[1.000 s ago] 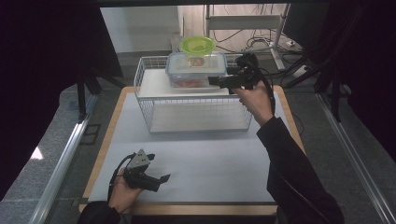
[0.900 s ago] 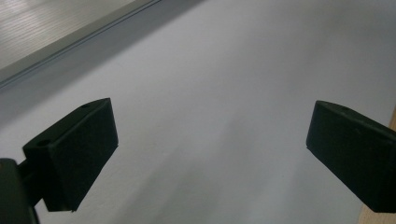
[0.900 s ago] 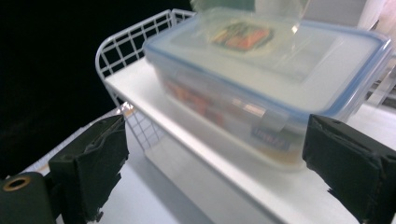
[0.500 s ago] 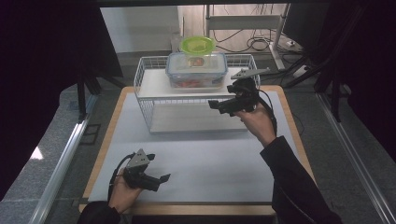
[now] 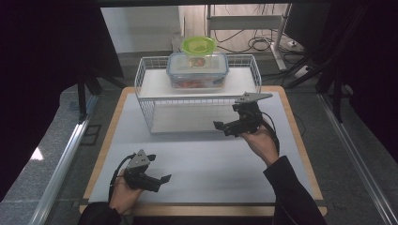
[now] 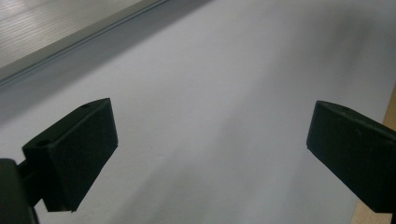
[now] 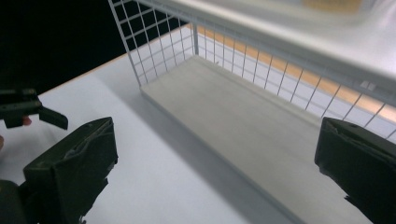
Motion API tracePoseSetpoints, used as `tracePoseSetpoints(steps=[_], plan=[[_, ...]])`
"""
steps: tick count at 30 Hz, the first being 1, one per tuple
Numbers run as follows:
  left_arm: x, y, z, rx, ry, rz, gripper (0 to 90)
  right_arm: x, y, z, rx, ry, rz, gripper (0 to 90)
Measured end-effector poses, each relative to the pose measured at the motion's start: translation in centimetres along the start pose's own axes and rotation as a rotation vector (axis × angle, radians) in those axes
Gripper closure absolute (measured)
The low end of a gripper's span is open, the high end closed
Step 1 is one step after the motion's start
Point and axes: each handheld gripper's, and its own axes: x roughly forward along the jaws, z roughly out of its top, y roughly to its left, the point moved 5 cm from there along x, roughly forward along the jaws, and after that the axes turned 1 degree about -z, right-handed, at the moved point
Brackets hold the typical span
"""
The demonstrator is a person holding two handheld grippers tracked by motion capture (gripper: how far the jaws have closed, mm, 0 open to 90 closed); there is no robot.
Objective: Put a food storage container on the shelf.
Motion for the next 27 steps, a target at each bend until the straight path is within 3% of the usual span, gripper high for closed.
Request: tracePoseSetpoints(steps=[11,19,27], plan=[[0.1,-0.1,0.0,0.004,0.007,0.003,1.9,-0.6,-0.9,-4.4,0.028,-0.020,-0.021,0.0],[0.1,-0.1,-0.1,0.008,0.014,0.003,1.9,-0.5,-1.2,-7.9,0.060,0.019,-0.040,0.0],[0.2,-0.2,-0.1,0.014,0.016,0.002,1.9,-0.6,-0.5,-10.5,0.065,0.047,-0.042,0.0]])
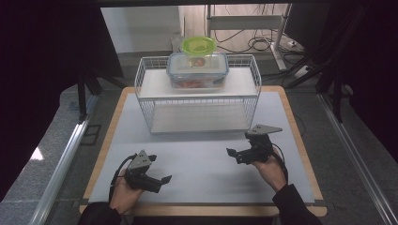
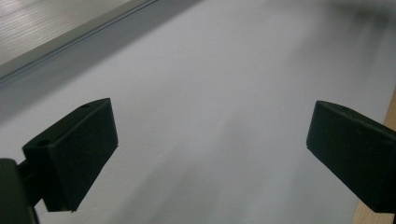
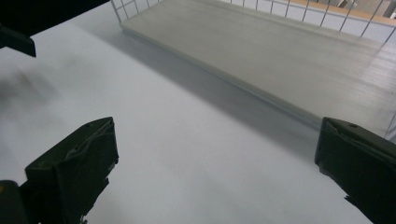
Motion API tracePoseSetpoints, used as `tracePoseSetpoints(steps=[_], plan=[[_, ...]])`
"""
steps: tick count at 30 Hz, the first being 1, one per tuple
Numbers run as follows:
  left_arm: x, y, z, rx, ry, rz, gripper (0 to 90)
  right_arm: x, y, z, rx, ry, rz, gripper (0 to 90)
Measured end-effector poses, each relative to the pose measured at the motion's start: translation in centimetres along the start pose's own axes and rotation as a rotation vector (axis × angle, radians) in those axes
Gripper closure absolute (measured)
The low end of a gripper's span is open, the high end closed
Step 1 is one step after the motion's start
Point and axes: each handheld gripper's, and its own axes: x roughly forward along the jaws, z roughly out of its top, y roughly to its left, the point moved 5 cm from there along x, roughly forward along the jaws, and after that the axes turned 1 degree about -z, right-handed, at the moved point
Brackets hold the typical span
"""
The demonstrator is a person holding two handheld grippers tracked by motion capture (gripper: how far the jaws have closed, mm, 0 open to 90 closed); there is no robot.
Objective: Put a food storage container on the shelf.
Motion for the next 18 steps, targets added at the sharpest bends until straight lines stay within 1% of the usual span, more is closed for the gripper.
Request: tracePoseSetpoints(steps=[3,9,14,15,18], plan=[[0.0,0.0,0.0,0.002,0.002,0.000,1.9,-0.1,0.3,-0.9,-0.007,0.007,-0.004,0.0],[0.2,-0.2,-0.1,0.015,0.013,-0.001,1.9,-0.1,0.6,-2.7,-0.021,0.041,-0.026,0.0],[0.4,-0.2,-0.2,0.023,0.021,-0.001,1.8,0.1,0.7,-4.4,-0.041,0.087,-0.054,0.0],[0.4,-0.3,-0.2,0.024,0.023,-0.001,1.8,0.2,0.8,-4.7,-0.041,0.097,-0.056,0.0],[0.5,-0.3,-0.3,0.032,0.034,-0.001,1.7,0.4,0.9,-5.7,-0.018,0.129,-0.051,0.0]])
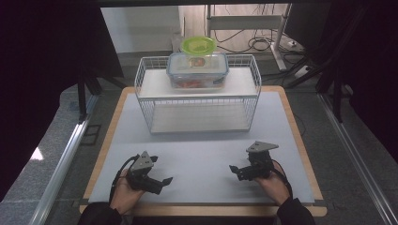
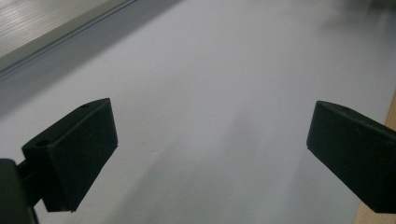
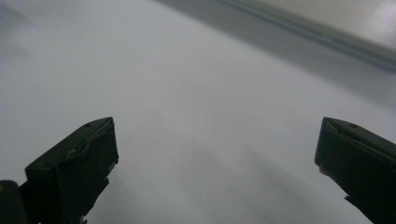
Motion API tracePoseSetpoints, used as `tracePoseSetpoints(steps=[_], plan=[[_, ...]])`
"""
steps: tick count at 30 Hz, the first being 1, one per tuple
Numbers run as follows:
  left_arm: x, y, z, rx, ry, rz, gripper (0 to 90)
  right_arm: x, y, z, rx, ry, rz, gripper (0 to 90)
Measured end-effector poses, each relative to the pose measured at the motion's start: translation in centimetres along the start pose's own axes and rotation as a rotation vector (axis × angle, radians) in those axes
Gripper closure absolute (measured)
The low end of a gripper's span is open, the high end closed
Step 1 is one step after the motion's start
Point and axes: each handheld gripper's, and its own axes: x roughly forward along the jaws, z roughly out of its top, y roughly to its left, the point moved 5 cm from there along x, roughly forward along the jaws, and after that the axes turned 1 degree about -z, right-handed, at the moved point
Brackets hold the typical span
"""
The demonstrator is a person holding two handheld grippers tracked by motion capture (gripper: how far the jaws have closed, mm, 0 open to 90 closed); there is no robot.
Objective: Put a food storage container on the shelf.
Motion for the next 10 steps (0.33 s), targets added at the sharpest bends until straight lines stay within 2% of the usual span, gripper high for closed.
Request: tracePoseSetpoints(steps=[4,10], plan=[[0.1,-0.1,-0.1,0.004,0.010,-0.002,1.6,0.4,0.3,-0.9,-0.011,0.064,-0.007,0.0],[0.2,-0.1,-0.1,0.013,0.018,0.000,1.5,0.7,0.3,-1.3,-0.021,0.101,-0.012,0.0]])
